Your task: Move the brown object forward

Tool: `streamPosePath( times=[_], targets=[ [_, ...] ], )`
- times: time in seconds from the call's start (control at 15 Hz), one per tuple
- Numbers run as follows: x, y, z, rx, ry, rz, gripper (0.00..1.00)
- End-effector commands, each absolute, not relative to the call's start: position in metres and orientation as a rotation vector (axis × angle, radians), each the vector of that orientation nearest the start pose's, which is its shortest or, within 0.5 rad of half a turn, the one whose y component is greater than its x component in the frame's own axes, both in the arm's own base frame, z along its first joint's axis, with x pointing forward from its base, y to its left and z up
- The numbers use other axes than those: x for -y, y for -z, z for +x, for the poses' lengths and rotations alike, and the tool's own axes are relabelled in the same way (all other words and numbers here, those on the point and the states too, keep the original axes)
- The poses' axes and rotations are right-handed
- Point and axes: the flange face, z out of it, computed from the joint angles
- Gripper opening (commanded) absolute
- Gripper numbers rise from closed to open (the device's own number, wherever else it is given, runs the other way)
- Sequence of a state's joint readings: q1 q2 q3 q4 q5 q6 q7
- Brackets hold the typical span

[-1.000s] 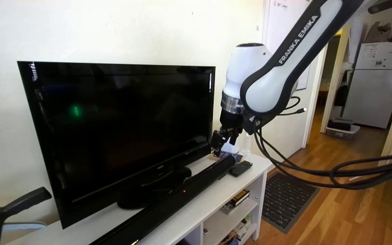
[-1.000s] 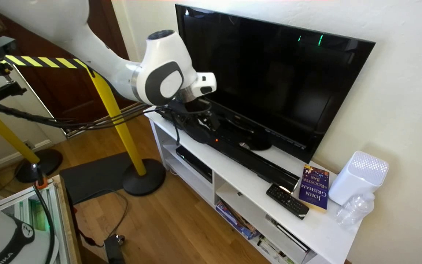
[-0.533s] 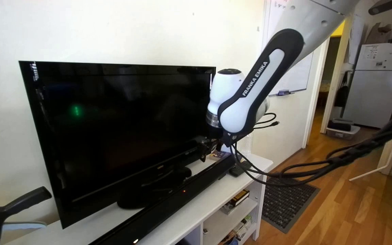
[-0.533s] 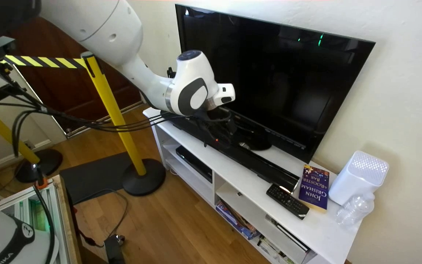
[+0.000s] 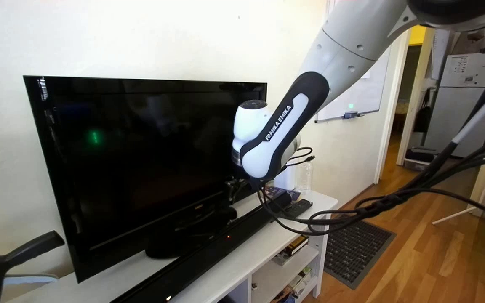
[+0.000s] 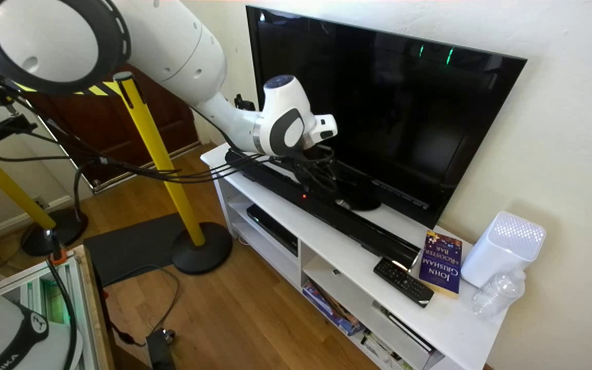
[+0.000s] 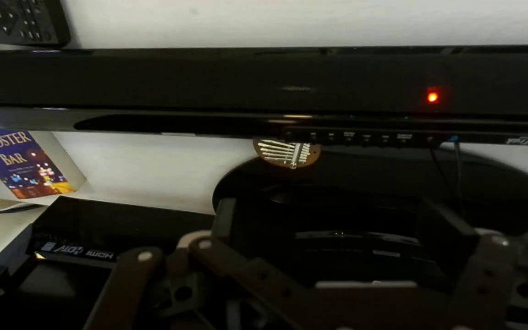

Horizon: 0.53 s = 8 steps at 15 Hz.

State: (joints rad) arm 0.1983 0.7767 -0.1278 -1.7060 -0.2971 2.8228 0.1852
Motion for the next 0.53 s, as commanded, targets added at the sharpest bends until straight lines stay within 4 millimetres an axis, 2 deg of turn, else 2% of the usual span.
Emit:
streamPosePath(
  times=[0.0, 0.07, 0.13, 0.47],
  targets=[
    [-0.085, -0.167, 0.727, 0.31, 0.523, -3.278, 1.0],
    [-0.086, -0.166, 0.733, 0.31, 0.498, -3.292, 1.0],
    [-0.081, -0.172, 0.714, 0.325, 0.53, -3.285, 1.0],
    [-0.08, -0.17, 0.717, 0.322, 0.524, -3.292, 1.0]
  ],
)
